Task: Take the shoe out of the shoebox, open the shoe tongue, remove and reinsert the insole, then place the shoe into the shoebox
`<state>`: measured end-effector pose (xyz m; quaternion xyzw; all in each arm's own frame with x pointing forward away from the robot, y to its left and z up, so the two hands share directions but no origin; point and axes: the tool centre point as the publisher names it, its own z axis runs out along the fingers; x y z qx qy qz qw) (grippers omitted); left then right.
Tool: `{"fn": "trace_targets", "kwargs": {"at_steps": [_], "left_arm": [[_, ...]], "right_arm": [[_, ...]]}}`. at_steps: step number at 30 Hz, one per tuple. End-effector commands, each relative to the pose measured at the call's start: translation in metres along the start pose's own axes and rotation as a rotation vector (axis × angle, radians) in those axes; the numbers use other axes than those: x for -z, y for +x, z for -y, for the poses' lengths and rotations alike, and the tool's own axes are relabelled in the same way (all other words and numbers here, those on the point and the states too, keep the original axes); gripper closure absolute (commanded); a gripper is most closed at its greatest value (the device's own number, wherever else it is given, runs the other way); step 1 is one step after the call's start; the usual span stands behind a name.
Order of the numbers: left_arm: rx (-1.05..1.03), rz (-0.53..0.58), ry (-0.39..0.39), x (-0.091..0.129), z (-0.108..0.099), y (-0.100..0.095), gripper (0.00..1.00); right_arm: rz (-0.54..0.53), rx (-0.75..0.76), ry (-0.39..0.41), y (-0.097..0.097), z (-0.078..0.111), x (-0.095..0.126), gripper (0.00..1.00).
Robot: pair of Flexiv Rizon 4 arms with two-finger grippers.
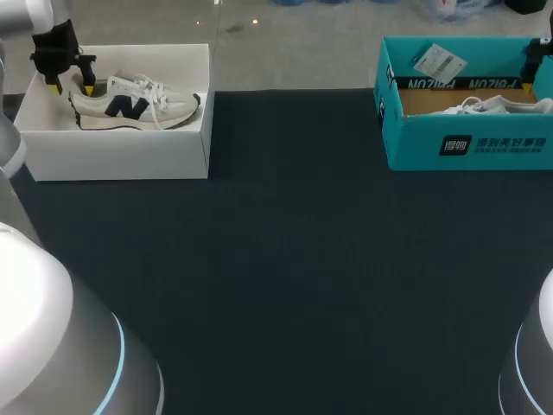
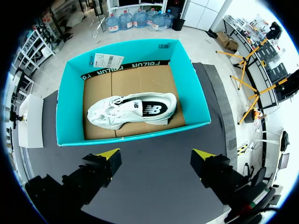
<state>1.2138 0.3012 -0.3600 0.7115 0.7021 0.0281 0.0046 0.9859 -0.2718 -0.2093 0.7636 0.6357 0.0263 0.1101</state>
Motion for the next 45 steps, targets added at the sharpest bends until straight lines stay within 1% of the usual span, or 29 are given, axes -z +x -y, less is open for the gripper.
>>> {"fn": "trace_targets", "kwargs": {"at_steps": [1,7,8,10,12,14,15,16,24,30,32,34,35,36,38,39,42,45], "left_arm": [[-0.004,0.035,0.027,-0.011,-0.016,0.004,0.25],[-0.001,0.033,0.031,-0.018,-0.022,0.008,0.27],[0.000,0.033,0.032,-0.018,-0.023,0.008,0.38],[0.002,0.037,0.036,-0.019,-0.023,0.010,0.45],[-0.003,0.037,0.042,-0.022,-0.024,0.010,0.42],[-0.015,0.039,0.053,-0.023,-0.025,0.010,0.44],[-0.019,0.035,0.056,-0.024,-0.025,0.010,0.48],[-0.021,0.034,0.058,-0.025,-0.025,0.009,0.50],[-0.033,0.032,0.100,-0.035,-0.022,0.008,0.56],[-0.036,0.026,0.126,-0.042,-0.021,0.009,0.58],[-0.039,0.025,0.128,-0.042,-0.021,0.009,0.66],[-0.042,0.027,0.129,-0.041,-0.020,0.009,0.70],[-0.043,0.027,0.127,-0.041,-0.020,0.009,0.75],[-0.044,0.027,0.127,-0.040,-0.019,0.009,0.77],[-0.045,0.026,0.129,-0.040,-0.018,0.010,0.89],[-0.045,0.025,0.131,-0.039,-0.018,0.011,0.93],[-0.047,0.025,0.133,-0.034,-0.015,0.012,1.00],[-0.051,0.018,0.132,-0.027,-0.014,0.013,1.00]], "right_arm": [[0.001,-0.001,-0.002,0.000,0.000,0.000,0.00],[0.001,-0.001,-0.002,0.000,0.000,0.000,0.00],[0.001,-0.001,-0.002,0.000,0.000,0.000,0.00],[0.001,-0.001,-0.002,0.000,0.000,0.000,0.00],[0.001,-0.001,-0.002,0.000,0.000,0.000,0.00],[0.001,-0.001,-0.002,0.000,0.000,0.000,0.00],[0.001,-0.001,-0.002,0.000,0.000,0.000,0.00],[0.001,-0.001,-0.002,0.000,0.000,0.000,0.00],[0.001,-0.001,-0.002,0.000,0.000,0.000,0.00],[0.001,-0.001,-0.002,0.000,0.000,0.000,0.00],[0.001,-0.001,-0.002,0.000,0.000,0.000,0.00],[0.001,-0.001,-0.002,0.000,0.000,0.000,0.00],[0.001,-0.001,-0.002,0.000,0.000,0.000,0.00],[0.001,-0.001,-0.002,0.000,0.000,0.000,0.00],[0.001,-0.001,-0.002,0.000,0.000,0.000,0.00],[0.001,-0.001,-0.002,0.000,0.000,0.000,0.00],[0.001,-0.001,-0.002,0.000,0.000,0.000,0.00],[0.001,-0.001,-0.002,0.000,0.000,0.000,0.00]]}}
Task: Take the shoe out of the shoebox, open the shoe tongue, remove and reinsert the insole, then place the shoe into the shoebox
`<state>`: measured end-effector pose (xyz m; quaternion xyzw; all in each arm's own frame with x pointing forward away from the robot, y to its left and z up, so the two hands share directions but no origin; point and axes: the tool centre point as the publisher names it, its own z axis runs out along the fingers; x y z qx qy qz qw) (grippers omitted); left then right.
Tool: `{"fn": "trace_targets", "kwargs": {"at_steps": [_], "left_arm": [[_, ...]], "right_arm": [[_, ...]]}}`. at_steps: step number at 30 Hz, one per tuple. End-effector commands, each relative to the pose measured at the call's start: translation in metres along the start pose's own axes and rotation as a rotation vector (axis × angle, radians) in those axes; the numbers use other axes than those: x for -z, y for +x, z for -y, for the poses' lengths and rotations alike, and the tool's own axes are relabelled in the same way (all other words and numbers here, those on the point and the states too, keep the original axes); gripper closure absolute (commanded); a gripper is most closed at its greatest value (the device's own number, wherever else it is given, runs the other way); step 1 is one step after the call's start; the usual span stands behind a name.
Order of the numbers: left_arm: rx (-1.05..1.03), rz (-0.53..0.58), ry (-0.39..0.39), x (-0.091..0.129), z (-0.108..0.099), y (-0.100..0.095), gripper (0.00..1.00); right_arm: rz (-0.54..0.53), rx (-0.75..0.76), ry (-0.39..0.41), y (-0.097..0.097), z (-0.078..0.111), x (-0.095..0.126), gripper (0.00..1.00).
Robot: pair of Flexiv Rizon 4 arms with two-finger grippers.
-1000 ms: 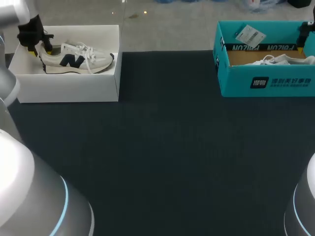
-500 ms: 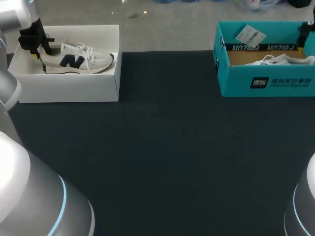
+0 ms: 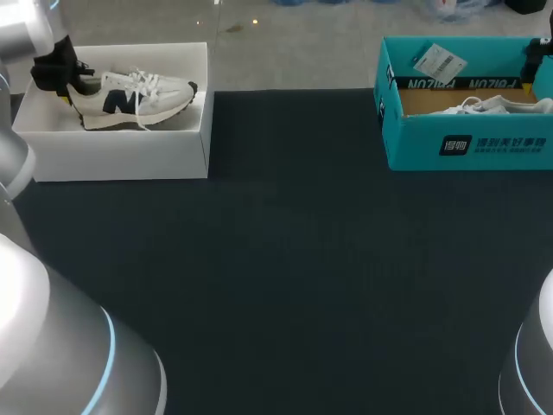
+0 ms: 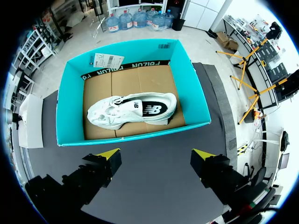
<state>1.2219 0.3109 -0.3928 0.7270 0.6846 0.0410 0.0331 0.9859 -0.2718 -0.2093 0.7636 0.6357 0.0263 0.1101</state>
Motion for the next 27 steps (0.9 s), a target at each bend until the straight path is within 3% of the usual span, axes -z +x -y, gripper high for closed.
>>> {"fn": "trace_targets", "kwargs": {"at_steps": [1,14,27], "left_arm": [[-0.001,-0.002,0.196,0.009,-0.007,0.005,1.00],[0.037,-0.027,0.211,0.057,-0.007,0.008,1.00],[0.026,-0.083,0.168,0.155,-0.013,0.002,1.00]], "right_arm": [[0.001,-0.001,-0.002,0.000,0.000,0.000,0.00],[0.001,-0.001,-0.002,0.000,0.000,0.000,0.00],[0.001,-0.001,-0.002,0.000,0.000,0.000,0.00]]}}
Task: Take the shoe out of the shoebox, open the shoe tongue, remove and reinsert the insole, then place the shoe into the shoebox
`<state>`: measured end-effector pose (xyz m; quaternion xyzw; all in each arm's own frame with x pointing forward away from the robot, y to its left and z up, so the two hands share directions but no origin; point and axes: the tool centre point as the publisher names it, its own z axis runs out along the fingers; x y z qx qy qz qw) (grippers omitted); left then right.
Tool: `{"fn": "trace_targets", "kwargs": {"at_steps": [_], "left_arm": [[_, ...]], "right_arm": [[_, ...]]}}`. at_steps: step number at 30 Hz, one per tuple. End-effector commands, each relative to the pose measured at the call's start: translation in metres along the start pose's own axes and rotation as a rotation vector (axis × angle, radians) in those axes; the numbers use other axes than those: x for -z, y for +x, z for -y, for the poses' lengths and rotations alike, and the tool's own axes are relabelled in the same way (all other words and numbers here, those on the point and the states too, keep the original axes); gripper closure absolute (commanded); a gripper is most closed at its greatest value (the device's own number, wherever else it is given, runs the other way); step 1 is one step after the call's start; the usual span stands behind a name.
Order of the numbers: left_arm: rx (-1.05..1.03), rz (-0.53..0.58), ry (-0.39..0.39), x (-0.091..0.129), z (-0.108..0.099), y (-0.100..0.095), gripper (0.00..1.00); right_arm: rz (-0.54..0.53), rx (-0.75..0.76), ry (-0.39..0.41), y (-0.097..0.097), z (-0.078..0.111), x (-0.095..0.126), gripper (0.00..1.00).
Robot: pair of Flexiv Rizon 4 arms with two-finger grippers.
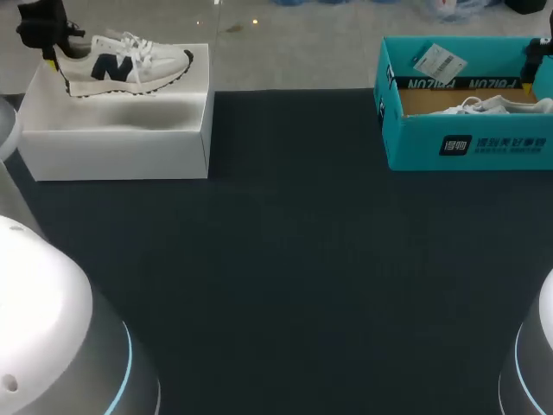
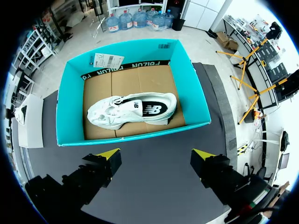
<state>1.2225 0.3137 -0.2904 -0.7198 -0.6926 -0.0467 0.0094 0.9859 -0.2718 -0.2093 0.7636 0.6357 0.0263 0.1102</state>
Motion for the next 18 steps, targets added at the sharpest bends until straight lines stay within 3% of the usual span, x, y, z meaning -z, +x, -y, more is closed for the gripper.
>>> {"fn": "trace_targets", "kwargs": {"at_steps": [1,10,18], "left_arm": [[0.013,-0.023,0.103,0.062,0.000,0.002,1.00],[0.063,-0.055,0.019,0.130,-0.001,0.014,1.00],[0.081,-0.068,-0.015,0.154,-0.001,0.021,1.00]], "right_arm": [[0.001,-0.001,-0.002,0.000,0.000,0.000,0.00],[0.001,-0.001,-0.002,0.000,0.000,0.000,0.00],[0.001,-0.001,-0.002,0.000,0.000,0.000,0.00]]}}
